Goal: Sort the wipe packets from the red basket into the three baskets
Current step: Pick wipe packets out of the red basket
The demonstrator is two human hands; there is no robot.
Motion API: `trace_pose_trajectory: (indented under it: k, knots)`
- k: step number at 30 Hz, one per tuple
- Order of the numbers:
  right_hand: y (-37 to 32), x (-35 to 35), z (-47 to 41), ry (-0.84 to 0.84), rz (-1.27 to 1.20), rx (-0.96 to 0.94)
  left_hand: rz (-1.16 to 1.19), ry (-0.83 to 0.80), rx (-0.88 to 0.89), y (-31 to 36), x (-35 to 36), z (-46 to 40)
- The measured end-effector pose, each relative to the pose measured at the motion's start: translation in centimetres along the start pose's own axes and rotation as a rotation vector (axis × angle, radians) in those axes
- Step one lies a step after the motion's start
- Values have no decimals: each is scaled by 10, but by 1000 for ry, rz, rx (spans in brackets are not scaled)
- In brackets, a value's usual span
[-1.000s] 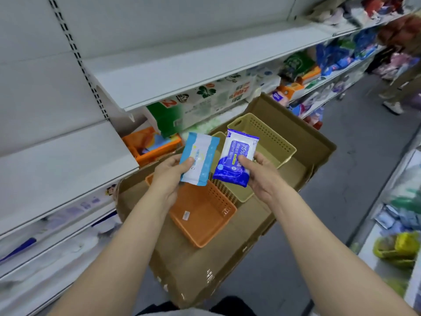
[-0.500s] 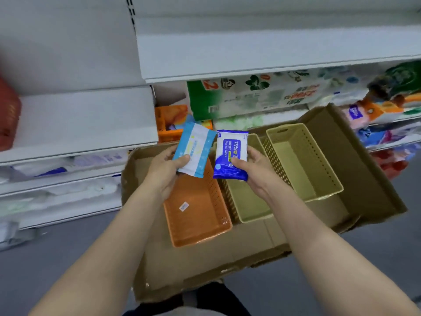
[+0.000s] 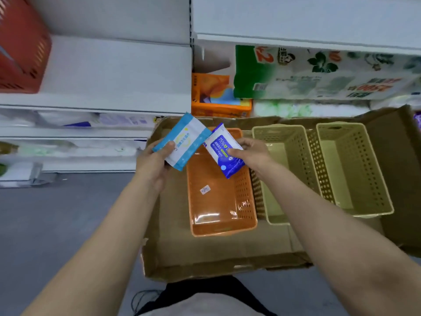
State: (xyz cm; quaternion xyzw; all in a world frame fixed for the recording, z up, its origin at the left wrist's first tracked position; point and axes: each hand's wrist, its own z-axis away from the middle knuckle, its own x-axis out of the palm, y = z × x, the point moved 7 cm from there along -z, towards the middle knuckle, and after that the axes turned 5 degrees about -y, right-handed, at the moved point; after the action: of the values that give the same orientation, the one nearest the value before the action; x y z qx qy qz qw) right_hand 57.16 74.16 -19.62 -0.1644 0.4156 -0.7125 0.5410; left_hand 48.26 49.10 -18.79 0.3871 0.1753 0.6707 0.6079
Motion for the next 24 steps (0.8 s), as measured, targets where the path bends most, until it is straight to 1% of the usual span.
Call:
trace_pose_trajectory:
  k: [4,7,8,9,11,13,15,18,19,20,22,24]
  knots:
    - [4,20,-32,-7,355,8,2,33,-6,2,-21,-17]
    - [6,45,-55,-77,656,8,-11,67,-14,3,-36,-30]
    - [8,52,-61,-97,720,16,-16,80,-20,3,-41,-33]
    - [10,58,-66,-106,747,25,-26,88,-28,3,-45,-36]
    - [17,66,-75,-84,717,23,-46,90,-38,2,-51,-40]
    - [22,73,-79,-38,726,-31,-42,76,-42,0,-54,-42]
    - [25,79,-79,51,820,-139,-28,59,-50,-3,-55,-44]
    - [25,81,-60,255,923,-306,-10,55,-76,-10,-56,-44]
    - [26,82,-53,292,945,-332,-3,55,-81,-11,-56,-43]
    - [29,84,-50,275,942,-322,6,56,-83,-13,-56,-42]
    - [43,89,-54,134,864,-230,10,59,-86,-13,-55,-40]
    - [50,92,-59,15,845,-178,9,60,-89,-11,-52,-40]
